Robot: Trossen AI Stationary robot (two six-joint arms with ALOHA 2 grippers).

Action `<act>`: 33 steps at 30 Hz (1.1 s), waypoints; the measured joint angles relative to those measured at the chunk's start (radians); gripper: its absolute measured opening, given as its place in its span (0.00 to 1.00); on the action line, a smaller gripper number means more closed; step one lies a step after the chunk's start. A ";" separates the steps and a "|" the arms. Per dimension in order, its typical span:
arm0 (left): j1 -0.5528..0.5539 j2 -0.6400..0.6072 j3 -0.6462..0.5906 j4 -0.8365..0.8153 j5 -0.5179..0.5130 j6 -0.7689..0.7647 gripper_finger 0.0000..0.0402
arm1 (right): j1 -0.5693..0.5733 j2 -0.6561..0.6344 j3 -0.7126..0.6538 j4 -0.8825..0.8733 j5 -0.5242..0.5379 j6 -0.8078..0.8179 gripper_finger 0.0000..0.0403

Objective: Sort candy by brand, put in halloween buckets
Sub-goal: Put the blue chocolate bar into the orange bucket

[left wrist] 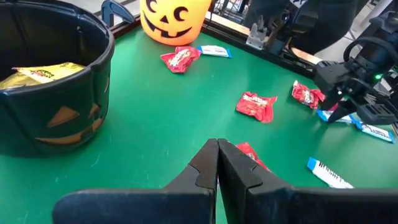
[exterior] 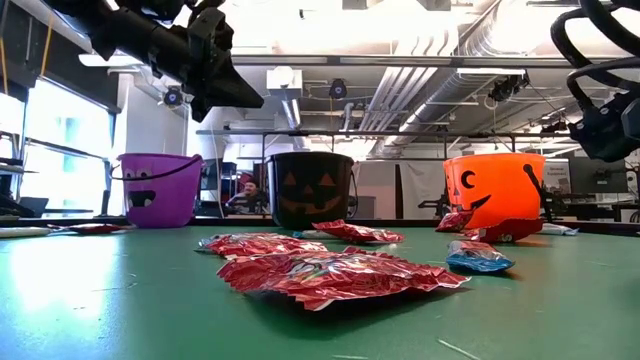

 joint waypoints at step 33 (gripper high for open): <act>0.000 0.000 0.000 0.006 -0.016 0.004 0.00 | -0.164 -0.010 0.250 -0.080 0.031 -0.261 0.20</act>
